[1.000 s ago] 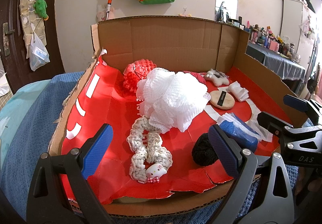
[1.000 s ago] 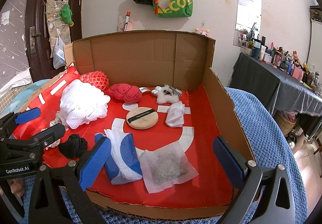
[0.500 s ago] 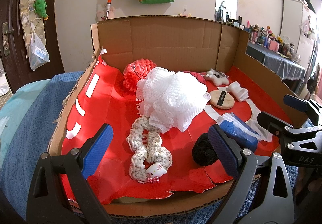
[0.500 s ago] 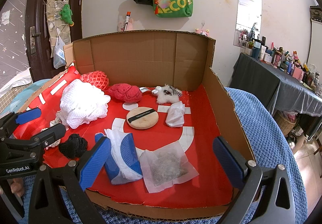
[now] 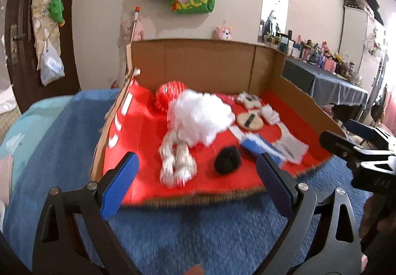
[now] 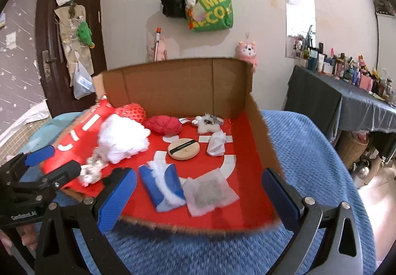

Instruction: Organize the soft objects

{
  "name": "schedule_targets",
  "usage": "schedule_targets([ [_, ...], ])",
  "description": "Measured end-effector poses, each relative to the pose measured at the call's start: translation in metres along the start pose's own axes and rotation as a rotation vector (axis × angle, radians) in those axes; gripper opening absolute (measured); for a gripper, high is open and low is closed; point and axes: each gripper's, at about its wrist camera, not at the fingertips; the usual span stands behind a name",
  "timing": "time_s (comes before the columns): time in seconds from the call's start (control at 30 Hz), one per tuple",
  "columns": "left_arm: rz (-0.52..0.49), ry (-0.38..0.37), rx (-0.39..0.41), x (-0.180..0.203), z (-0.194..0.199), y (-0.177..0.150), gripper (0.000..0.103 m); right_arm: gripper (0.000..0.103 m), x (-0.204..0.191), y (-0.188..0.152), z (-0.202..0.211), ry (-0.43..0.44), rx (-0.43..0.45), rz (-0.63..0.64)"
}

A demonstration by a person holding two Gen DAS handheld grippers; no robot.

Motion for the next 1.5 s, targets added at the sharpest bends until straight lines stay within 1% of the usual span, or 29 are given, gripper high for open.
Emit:
schedule_targets([
  [0.1, 0.01, -0.014, -0.054, 0.003, 0.007, -0.017, 0.097, 0.103, -0.002, -0.012, 0.019, 0.001, -0.022, -0.005],
  [0.17, 0.02, -0.005, -0.098, 0.004, 0.005, -0.027, 0.097, 0.103, -0.004, -0.019, 0.024, 0.003, -0.047, -0.005],
  [0.2, 0.025, 0.0, -0.124, 0.004, 0.003, -0.032, 0.097, 0.103, -0.005, -0.027, 0.025, -0.009, -0.074, -0.002],
  [0.23, 0.031, 0.002, -0.149, 0.005, 0.001, -0.04, 0.097, 0.103, -0.007, -0.033, 0.024, -0.015, -0.096, 0.001],
  [0.37, 0.038, 0.013, -0.217, 0.004, -0.012, -0.052, 0.097, 0.103, -0.011, -0.055, 0.013, -0.024, -0.176, 0.006],
  [0.47, 0.041, 0.032, -0.251, 0.006, -0.019, -0.06, 0.097, 0.103, -0.011, -0.069, 0.002, -0.053, -0.237, 0.009],
  [0.53, 0.037, 0.047, -0.27, 0.008, -0.023, -0.064, 0.097, 0.103, -0.011, -0.073, -0.002, -0.067, -0.258, 0.01],
  [0.6, 0.028, 0.071, -0.276, 0.01, -0.024, -0.065, 0.097, 0.103, -0.011, -0.078, -0.007, -0.093, -0.283, 0.016],
  [0.77, 0.015, 0.093, -0.288, 0.012, -0.028, -0.066, 0.099, 0.103, -0.008, -0.084, -0.018, -0.115, -0.338, -0.005],
  [0.93, 0.015, 0.102, -0.295, 0.012, -0.032, -0.063, 0.101, 0.103, 0.003, -0.085, -0.023, -0.098, -0.37, -0.058],
  [1.1, 0.018, 0.107, -0.3, 0.012, -0.036, -0.062, 0.102, 0.103, 0.001, -0.085, -0.024, -0.114, -0.372, -0.049],
  [1.5, 0.027, 0.107, -0.301, 0.009, -0.04, -0.059, 0.103, 0.103, -0.001, -0.085, -0.026, -0.117, -0.373, -0.047],
])
Point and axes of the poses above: each gripper's, at about its wrist camera, not at the fingertips, and z roughly against the way its jaws point, x to its right, y to its top, and after that the axes turned 9 degrees about -x, right-handed
